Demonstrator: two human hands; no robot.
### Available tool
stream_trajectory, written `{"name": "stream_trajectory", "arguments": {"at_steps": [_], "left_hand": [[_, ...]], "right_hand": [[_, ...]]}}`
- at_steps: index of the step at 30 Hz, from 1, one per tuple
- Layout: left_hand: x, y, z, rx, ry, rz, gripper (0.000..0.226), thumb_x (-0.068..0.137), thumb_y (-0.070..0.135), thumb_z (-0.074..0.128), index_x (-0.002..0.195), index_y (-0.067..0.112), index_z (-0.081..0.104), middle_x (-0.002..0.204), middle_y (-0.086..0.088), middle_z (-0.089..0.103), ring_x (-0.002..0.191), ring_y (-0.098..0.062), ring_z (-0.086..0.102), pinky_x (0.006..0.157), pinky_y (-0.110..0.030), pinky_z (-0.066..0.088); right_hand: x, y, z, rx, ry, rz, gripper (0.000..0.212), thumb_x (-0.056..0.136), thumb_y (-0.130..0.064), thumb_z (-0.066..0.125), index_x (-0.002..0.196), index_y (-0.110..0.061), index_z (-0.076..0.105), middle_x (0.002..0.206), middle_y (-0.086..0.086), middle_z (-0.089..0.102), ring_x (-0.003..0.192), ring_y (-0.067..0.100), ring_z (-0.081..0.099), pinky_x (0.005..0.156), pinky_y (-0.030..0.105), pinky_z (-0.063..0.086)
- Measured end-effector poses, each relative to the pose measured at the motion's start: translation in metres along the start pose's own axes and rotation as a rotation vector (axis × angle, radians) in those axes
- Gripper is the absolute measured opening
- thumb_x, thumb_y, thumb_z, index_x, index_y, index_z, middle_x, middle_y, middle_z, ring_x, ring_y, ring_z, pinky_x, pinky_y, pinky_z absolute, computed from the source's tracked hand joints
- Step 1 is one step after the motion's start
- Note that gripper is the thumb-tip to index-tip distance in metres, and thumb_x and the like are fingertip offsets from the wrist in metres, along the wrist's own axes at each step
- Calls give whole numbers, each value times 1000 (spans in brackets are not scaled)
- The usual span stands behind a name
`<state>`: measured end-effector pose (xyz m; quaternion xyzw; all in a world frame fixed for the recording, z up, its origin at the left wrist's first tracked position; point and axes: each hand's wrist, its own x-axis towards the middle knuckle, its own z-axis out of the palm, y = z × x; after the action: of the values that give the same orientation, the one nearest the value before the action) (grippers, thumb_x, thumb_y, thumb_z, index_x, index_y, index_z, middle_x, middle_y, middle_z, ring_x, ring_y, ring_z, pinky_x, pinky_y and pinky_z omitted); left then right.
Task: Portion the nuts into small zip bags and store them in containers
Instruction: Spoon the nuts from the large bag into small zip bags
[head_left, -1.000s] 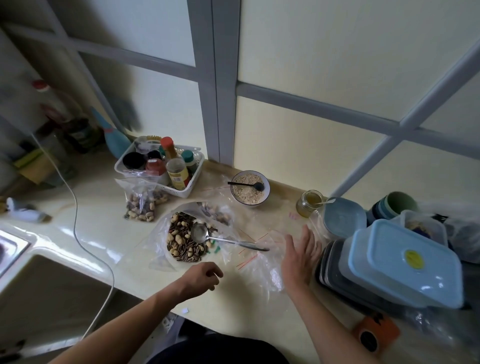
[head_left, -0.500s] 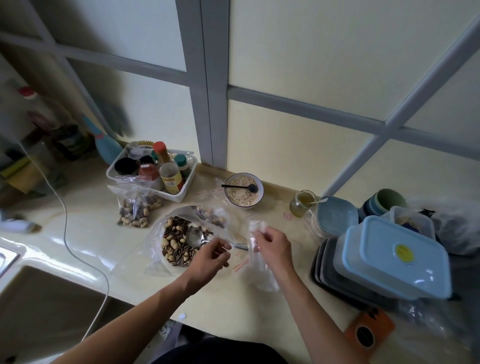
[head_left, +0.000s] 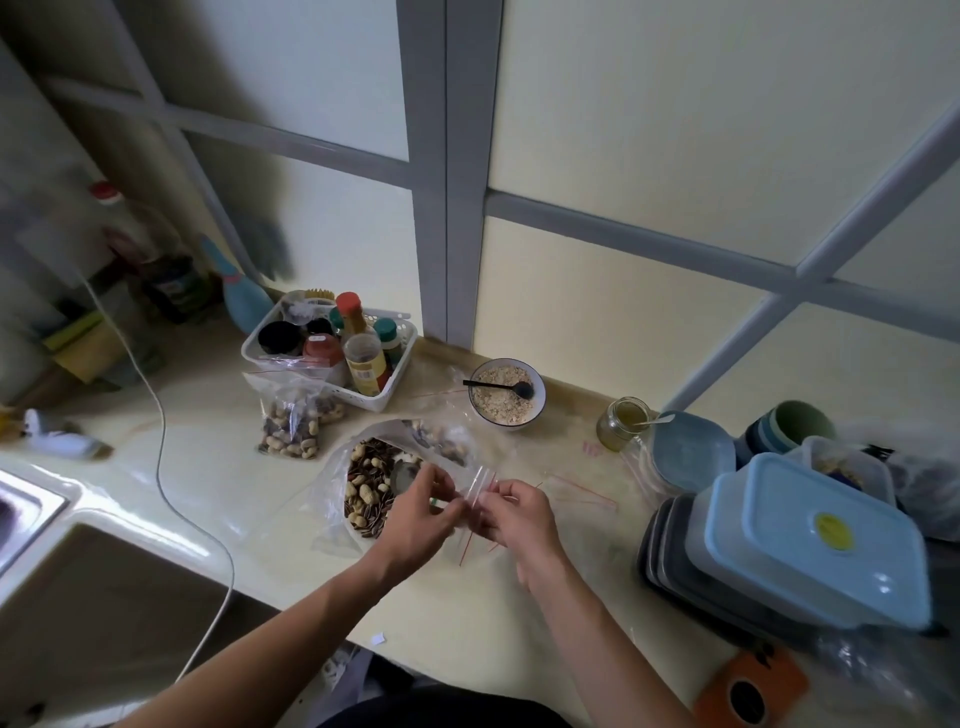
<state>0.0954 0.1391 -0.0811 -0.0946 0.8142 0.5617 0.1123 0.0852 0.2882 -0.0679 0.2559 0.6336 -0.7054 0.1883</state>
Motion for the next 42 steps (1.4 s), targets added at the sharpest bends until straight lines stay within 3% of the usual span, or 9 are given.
{"name": "stream_trajectory", "arguments": {"at_steps": [7,12,16,21,26,31,34,37,42], "left_hand": [[-2,2,-7,300,85,222,10,85,22,66,78,23,59,77,9,59,72,-9,57,62,-17,43],[-5,-3,-6,357,-8,231,19,82,40,63,87,22,60,79,11,61,70,-7,59,62,-21,47],[-2,-2,-9,265,-75,143,10,90,28,68,89,19,71,75,11,73,67,-2,67,63,-20,52],[-3,0,-19,-2,-234,-48,23,100,13,56,105,18,77,92,2,78,83,-17,76,82,-35,61],[-4,-5,-19,120,-274,-26,26,90,19,61,101,37,77,84,4,77,85,-20,74,84,-37,60],[-6,2,-14,123,-322,18,30,86,9,62,103,29,77,87,8,77,85,-6,73,84,-31,59],[-5,-4,-14,63,-324,-7,21,91,12,65,100,25,78,86,3,77,84,-10,73,83,-34,60],[-4,-4,-15,-53,-324,-85,16,95,12,65,100,17,79,87,-4,78,80,-15,73,81,-35,60],[-4,0,-11,-33,-255,-168,22,94,4,56,94,13,76,86,-7,78,81,-25,76,79,-42,62]], "right_hand": [[4,8,9,-47,35,14,7,86,-3,75,89,3,74,71,12,72,63,17,66,68,28,57],[12,11,19,-105,58,3,11,83,-9,79,75,-3,74,64,6,71,60,17,65,71,32,60],[13,12,20,-212,47,-66,12,78,-17,82,73,-9,76,70,11,75,65,21,72,71,37,62],[14,15,14,-297,-9,-94,10,85,-10,76,75,-10,72,70,8,74,63,17,68,66,29,57],[18,27,17,-371,-8,-79,12,67,-14,67,78,-18,70,83,9,75,81,24,74,78,39,61],[23,36,11,-299,4,-37,22,58,-25,70,78,-16,71,75,7,76,75,28,76,76,44,64],[20,32,8,-277,-18,-49,15,70,-16,80,80,-10,70,75,13,76,75,34,75,76,46,63],[16,29,4,-257,-39,-57,10,82,-5,79,82,-5,70,72,13,73,68,25,71,73,40,61],[15,30,6,-329,-46,-71,13,83,-9,77,76,-15,67,74,10,75,69,21,72,74,39,60]]}}
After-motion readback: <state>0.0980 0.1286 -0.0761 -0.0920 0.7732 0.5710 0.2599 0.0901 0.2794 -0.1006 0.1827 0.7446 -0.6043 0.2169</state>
